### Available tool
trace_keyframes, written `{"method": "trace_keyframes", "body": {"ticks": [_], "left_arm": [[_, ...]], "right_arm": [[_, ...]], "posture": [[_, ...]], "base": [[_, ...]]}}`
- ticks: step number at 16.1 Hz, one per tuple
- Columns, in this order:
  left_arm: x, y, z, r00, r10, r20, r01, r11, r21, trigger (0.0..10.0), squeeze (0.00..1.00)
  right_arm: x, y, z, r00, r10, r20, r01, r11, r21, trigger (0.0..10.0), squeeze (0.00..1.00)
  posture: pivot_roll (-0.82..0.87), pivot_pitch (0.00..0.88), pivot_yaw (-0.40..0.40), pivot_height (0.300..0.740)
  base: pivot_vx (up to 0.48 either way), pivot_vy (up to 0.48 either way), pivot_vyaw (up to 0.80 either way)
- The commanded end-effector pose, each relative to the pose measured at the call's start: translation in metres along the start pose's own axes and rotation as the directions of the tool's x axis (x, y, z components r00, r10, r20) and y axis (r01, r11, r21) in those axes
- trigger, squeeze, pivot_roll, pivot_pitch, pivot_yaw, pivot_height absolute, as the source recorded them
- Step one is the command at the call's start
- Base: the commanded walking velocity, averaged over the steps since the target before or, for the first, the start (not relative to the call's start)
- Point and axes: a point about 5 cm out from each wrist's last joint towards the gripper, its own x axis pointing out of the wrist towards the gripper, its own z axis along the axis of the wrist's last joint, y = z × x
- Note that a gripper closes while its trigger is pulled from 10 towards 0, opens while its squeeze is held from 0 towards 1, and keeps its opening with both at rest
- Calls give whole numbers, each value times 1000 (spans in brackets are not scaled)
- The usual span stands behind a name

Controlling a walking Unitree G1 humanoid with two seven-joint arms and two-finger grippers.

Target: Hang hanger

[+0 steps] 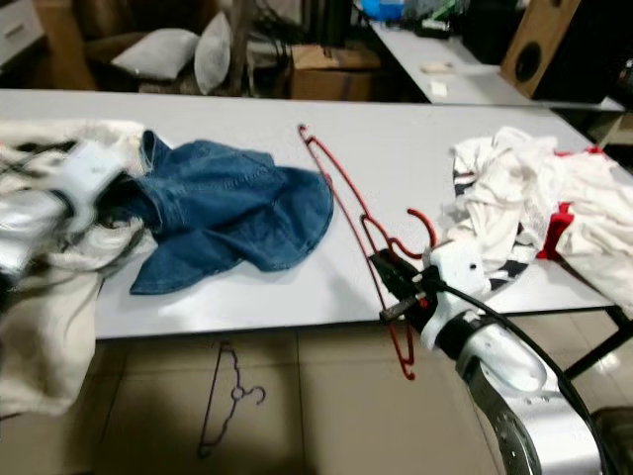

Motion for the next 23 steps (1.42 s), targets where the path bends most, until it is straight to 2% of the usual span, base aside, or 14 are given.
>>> {"method": "trace_keyframes", "body": {"ticks": [1,4,6,7,8,9,10,11,12,14,16,19,22,23], "left_arm": [[-9,14,8,998,17,54,-15,999,-43,10000,1000],[-44,57,30,941,195,277,-117,954,-276,10000,1000],[-51,57,45,873,270,407,-114,923,-367,10000,1000],[-51,45,52,840,271,470,-70,913,-401,10000,1000],[-46,17,55,835,260,486,4,879,-477,10000,1000],[-44,0,56,827,244,506,51,864,-501,10000,929],[-45,-32,59,818,213,535,121,845,-521,10000,749],[-44,-70,54,834,176,524,159,832,-532,10000,588],[-45,-90,54,838,165,520,175,822,-542,10000,529],[-49,-131,63,852,125,508,203,817,-541,10000,522],[-49,-141,63,868,108,484,191,829,-526,10000,522],[-43,-147,35,928,148,341,18,899,-438,10000,510],[-46,-143,29,938,192,287,-18,857,-515,10000,506],[-46,-146,31,938,183,295,-9,863,-506,10000,502]], "right_arm": [[1,-2,1,1000,-4,-3,4,1000,-6,10000,0],[2,-7,-1,999,-52,-6,52,999,13,10000,0],[4,-11,-1,994,-105,-4,105,994,31,10000,0],[6,-13,0,989,-145,4,145,989,32,10000,0],[9,-15,0,976,-217,7,217,975,42,10000,0],[10,-16,0,968,-252,6,251,967,39,10000,0],[11,-15,-1,956,-295,2,294,954,49,10000,0],[14,-11,-2,949,-315,-1,315,947,57,10000,0],[15,-7,-2,949,-316,-3,316,947,58,10000,0],[19,1,-3,949,-316,-5,315,947,62,10000,0],[20,1,-3,949,-317,-10,317,947,53,10000,0],[20,-1,-3,944,-329,-13,329,944,-18,10000,0],[19,-3,-3,941,-338,-13,338,941,-19,10000,0],[19,-2,-4,941,-337,-14,337,941,-24,10000,0]], "posture": [[-83,0,-47,740],[-75,0,-51,740],[-68,0,-52,740],[-70,0,-51,740],[-70,0,-51,740],[-77,0,-47,740],[-80,0,-50,740],[-82,0,-53,740],[-85,0,-58,740],[-88,0,-71,740],[-89,0,-73,740],[-98,0,-72,740],[-102,0,-71,740],[-104,0,-68,740]], "base": [[0,0,0],[0,0,0],[0,0,0],[0,0,0],[0,0,0],[0,0,0],[0,0,0],[0,0,0],[0,0,0],[0,-131,0],[0,-367,0],[0,-388,0],[0,-386,0],[0,-386,0]]}}
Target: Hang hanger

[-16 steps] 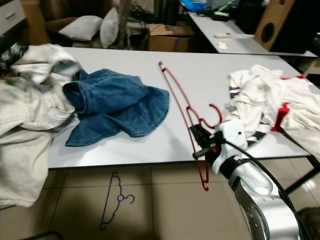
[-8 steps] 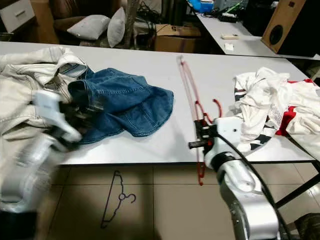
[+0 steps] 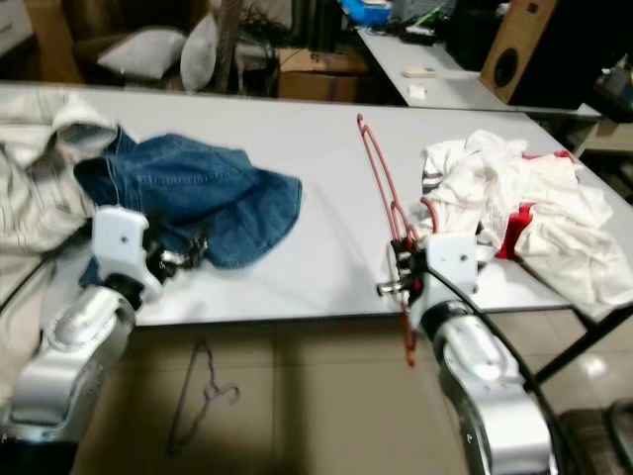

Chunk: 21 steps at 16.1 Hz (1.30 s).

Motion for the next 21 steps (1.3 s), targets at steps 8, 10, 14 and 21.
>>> {"method": "trace_keyframes", "body": {"ticks": [8,10,14,21], "left_arm": [[-2,-11,-6,1000,-9,-18,9,1000,7,10000,494],[-2,-15,-6,1000,-8,-18,8,1000,-25,10000,282],[-2,-22,-9,998,-57,-20,56,997,-50,10000,0],[-2,-18,-8,998,-62,-10,61,995,-76,10000,0]], "right_arm": [[-5,-12,-3,997,-71,-9,70,997,-39,10000,0],[-8,-11,-3,997,-76,-10,76,997,31,10000,0],[-12,-14,-3,996,-84,-11,84,996,23,10000,0],[-15,-8,-8,999,-39,-30,41,998,46,10000,0]], "posture": [[-117,0,-61,740],[-125,0,-55,740],[-142,0,-40,740],[-141,0,-41,740]], "base": [[0,-353,0],[0,-171,-400],[0,0,-800],[0,336,-686]]}}
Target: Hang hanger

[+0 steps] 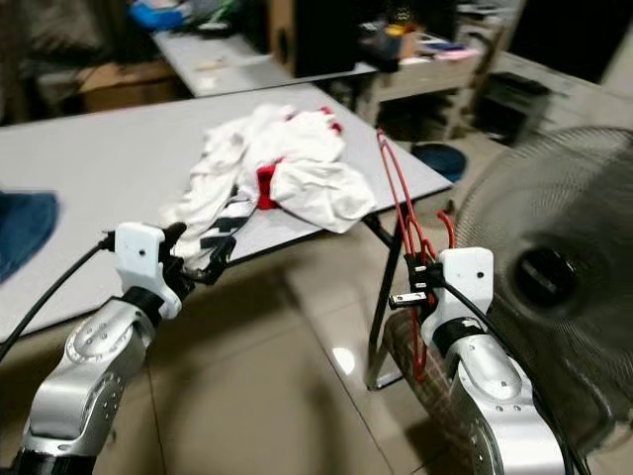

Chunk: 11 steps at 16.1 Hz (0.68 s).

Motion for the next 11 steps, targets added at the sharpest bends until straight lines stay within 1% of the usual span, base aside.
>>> {"method": "trace_keyframes", "body": {"ticks": [1,2,4,5,7,9,10,11], "left_arm": [[-2,8,2,1000,24,0,-24,1000,13,10000,0],[-2,10,2,1000,31,0,-31,999,18,10000,0],[-1,12,3,999,44,13,-44,998,42,10000,0],[-1,12,3,999,48,4,-49,997,58,10000,0],[0,13,3,999,48,7,-48,998,50,10000,0],[1,14,2,998,56,10,-57,997,54,10000,0],[2,14,2,998,61,17,-61,998,24,10000,0],[2,13,2,998,61,17,-61,998,14,10000,0]], "right_arm": [[1,6,2,999,49,8,-49,999,4,10000,0],[0,9,0,997,73,0,-73,997,-9,10000,0],[0,11,-2,996,87,-2,-87,996,-11,10000,0],[0,10,-2,997,78,1,-78,997,-16,10000,0],[0,7,-2,999,54,-2,-54,998,-38,10000,0],[0,6,-1,998,59,4,-59,997,-41,10000,0],[0,6,0,998,59,7,-58,997,-45,10000,0],[0,5,0,998,56,8,-56,997,-52,10000,0]], "posture": [[-137,0,-41,740],[-137,0,-41,740],[-135,0,-39,740],[-134,0,-38,740],[-137,0,-38,740],[-140,0,-39,740],[-144,0,-38,740],[-144,0,-38,740]], "base": [[0,420,0],[0,379,0],[0,0,0],[0,0,0],[0,0,0],[0,0,0],[274,0,0],[304,0,0]]}}
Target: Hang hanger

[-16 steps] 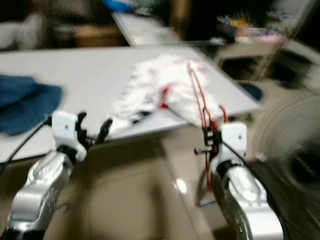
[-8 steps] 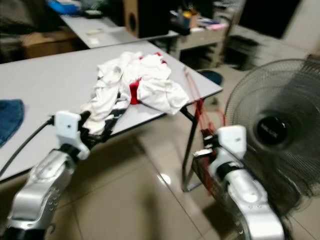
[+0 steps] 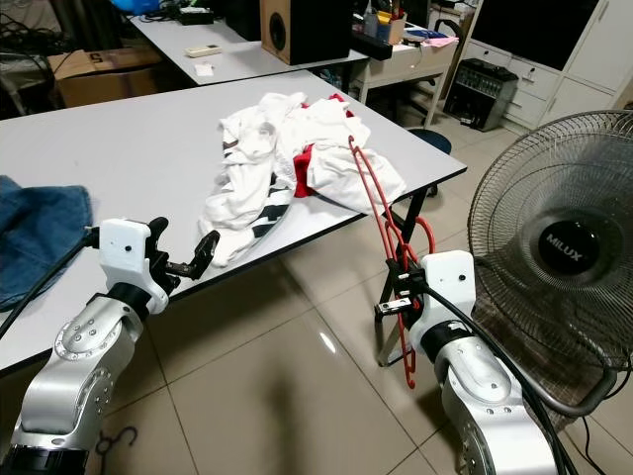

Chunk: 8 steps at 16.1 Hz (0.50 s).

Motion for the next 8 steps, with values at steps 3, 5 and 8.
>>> {"method": "trace_keyframes", "body": {"ticks": [3,5,8], "left_arm": [[3,-4,2,1000,-15,10,16,1000,-1,10000,0],[4,-7,2,1000,-26,10,26,1000,-7,10000,0],[5,-9,2,999,-33,10,33,999,-10,10000,0]], "right_arm": [[-1,-6,4,999,-33,37,35,998,-52,10000,0],[-1,-9,5,999,-37,39,38,999,-28,10000,0],[0,-14,7,998,-41,47,41,999,-5,10000,0]], "posture": [[-143,0,-36,740],[-142,0,-35,740],[-143,0,-35,740]], "base": [[321,0,0],[339,0,0],[341,0,-602]]}}
